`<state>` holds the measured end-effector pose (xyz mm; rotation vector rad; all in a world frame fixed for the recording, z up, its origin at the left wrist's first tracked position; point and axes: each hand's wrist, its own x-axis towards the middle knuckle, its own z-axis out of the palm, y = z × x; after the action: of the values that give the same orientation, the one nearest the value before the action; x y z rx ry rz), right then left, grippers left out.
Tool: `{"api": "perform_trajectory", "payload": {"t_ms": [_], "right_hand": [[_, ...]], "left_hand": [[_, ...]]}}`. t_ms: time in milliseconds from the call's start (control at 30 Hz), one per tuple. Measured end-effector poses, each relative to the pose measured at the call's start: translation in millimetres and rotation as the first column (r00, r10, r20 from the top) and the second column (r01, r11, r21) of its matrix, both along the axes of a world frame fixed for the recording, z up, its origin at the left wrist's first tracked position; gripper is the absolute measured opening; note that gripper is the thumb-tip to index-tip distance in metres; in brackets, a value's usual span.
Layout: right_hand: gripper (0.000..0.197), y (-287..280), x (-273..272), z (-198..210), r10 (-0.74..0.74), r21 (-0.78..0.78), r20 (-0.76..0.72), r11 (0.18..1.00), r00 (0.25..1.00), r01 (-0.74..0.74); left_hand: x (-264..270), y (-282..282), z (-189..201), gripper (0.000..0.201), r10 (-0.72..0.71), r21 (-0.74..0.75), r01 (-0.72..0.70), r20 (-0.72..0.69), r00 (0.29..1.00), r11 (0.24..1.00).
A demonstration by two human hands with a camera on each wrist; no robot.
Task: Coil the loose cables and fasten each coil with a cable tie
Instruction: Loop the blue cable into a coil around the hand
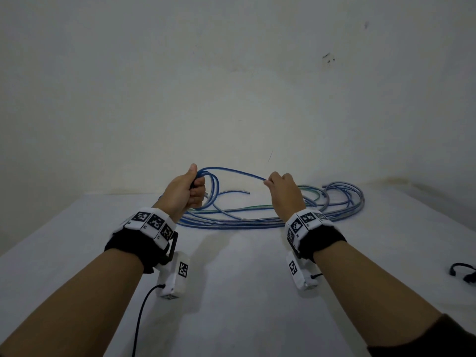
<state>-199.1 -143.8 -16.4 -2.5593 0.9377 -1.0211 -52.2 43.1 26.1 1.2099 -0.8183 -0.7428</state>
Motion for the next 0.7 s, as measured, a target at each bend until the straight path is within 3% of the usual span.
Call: {"api": "perform_trajectory", "payload": {"t_ms": [133, 267, 333, 400, 533, 700], "right_hand": [[0.037, 3, 2, 3, 0.133, -0.049, -0.065, 0.99, 0.989, -0.136], [0.022, 15, 2, 2, 0.301, 0.136, -0.016, 0.945, 0.954, -0.296], [0.015, 17, 1, 1, 0.369, 0.122, -0.028, 0.924, 0.929, -0.363], [0.007, 15, 0, 0, 0.333, 0.037, -0.041, 0.943, 0.942, -0.331], [0.007, 7, -4, -2, 0.134, -0.192, 0.138, 0.976, 0.981, -0.106], [0.011, -1, 1, -3, 0.135, -0.223, 0.155, 0.97, 0.979, -0.099]], "left_hand": [[6, -4, 1, 0.047, 0.043, -0.081, -0.05, -0.083, 0.996, 0.995], [6, -4, 5, 0.047, 0.1, -0.141, -0.12, -0.138, 0.985, 0.983], [6, -5, 6, 0.047, 0.139, -0.159, -0.167, -0.172, 0.975, 0.973], [9, -4, 5, 0.047, 0.176, -0.168, -0.211, -0.201, 0.964, 0.963], [15, -3, 2, 0.047, 0.225, -0.143, -0.258, -0.211, 0.951, 0.956], [6, -4, 0, 0.049, 0.147, -0.082, -0.158, -0.13, 0.981, 0.984]]}}
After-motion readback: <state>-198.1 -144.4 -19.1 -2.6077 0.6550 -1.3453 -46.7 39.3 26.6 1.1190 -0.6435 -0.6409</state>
